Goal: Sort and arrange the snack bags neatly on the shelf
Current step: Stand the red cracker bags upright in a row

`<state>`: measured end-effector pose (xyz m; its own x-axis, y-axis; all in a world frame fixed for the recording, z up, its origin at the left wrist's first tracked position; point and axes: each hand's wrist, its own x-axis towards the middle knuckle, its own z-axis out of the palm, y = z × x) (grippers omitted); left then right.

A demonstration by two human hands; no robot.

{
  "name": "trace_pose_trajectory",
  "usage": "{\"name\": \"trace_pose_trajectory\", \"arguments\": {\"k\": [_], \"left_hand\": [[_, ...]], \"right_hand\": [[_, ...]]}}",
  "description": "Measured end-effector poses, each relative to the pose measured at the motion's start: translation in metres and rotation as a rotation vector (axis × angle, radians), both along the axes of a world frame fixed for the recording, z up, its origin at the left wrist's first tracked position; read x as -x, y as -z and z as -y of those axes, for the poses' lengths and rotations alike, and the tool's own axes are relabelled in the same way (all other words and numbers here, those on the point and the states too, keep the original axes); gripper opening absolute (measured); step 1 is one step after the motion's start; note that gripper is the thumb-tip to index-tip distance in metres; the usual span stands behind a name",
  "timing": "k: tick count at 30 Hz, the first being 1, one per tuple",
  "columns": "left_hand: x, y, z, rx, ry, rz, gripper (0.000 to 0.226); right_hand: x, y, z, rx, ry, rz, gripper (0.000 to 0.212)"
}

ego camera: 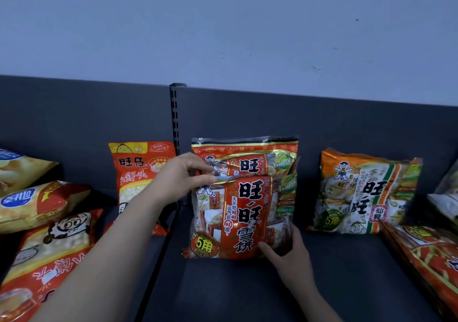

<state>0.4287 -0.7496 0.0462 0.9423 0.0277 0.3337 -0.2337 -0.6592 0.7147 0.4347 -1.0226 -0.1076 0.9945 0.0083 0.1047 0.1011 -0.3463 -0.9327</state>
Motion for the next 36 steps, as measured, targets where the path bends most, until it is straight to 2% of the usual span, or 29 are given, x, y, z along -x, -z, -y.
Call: {"name": "trace_pose_trajectory", "arguments": {"k": [3, 6, 8, 11, 12, 13, 15, 16, 19, 22, 26, 30, 33, 36], "left_hand": [[0.000, -0.001, 0.000, -0.043, 0.004, -0.051, 0.032], [-0.002, 0.001, -0.002, -0.129, -0.028, -0.037, 0.011], [-0.006, 0.004, 0.001, -0.141, -0.093, 0.026, 0.005], [-0.011, 0.021, 0.014, -0.009, -0.249, 0.189, 0.005], [-0.007, 0.029, 0.020, 0.064, -0.290, 0.223, 0.018], [-0.002, 0.040, 0.025, 0.169, -0.318, 0.223, 0.043], [0.014, 0.063, 0.035, 0.404, -0.336, 0.119, 0.099], [0.024, 0.078, 0.040, 0.463, -0.323, 0.056, 0.116], [0.043, 0.121, 0.055, 0.463, -0.255, -0.057, 0.139], [0.044, 0.143, 0.061, 0.417, -0.211, -0.041, 0.138], [0.042, 0.142, 0.064, 0.359, -0.226, -0.028, 0.131], [0.050, 0.129, 0.075, 0.309, -0.362, 0.033, 0.127], [0.055, 0.109, 0.103, 0.123, -0.511, 0.200, 0.117], [0.054, 0.092, 0.148, -0.026, -0.510, 0.363, 0.101]], "right_hand": [[0.001, 0.000, 0.000, 0.004, -0.005, 0.010, 0.084], [0.001, 0.001, 0.000, 0.009, 0.001, 0.018, 0.080], [0.001, 0.000, 0.000, 0.010, 0.001, 0.014, 0.079], [0.002, -0.002, -0.001, 0.012, -0.021, 0.021, 0.079], [0.003, -0.002, -0.001, 0.015, -0.025, 0.027, 0.080], [0.004, -0.003, -0.001, 0.017, -0.025, 0.034, 0.082], [0.005, -0.003, -0.001, 0.015, -0.015, 0.051, 0.086], [0.006, -0.004, 0.000, 0.019, -0.014, 0.063, 0.089], [0.010, -0.008, -0.001, 0.066, -0.033, 0.126, 0.095], [0.011, -0.010, -0.005, 0.136, -0.063, 0.179, 0.099], [0.011, -0.011, -0.006, 0.153, -0.083, 0.187, 0.100], [0.022, -0.018, 0.006, 0.131, -0.085, 0.179, 0.093], [0.030, -0.032, 0.034, 0.168, -0.044, 0.180, 0.082], [0.039, -0.055, 0.076, 0.257, 0.025, 0.219, 0.069]]}}
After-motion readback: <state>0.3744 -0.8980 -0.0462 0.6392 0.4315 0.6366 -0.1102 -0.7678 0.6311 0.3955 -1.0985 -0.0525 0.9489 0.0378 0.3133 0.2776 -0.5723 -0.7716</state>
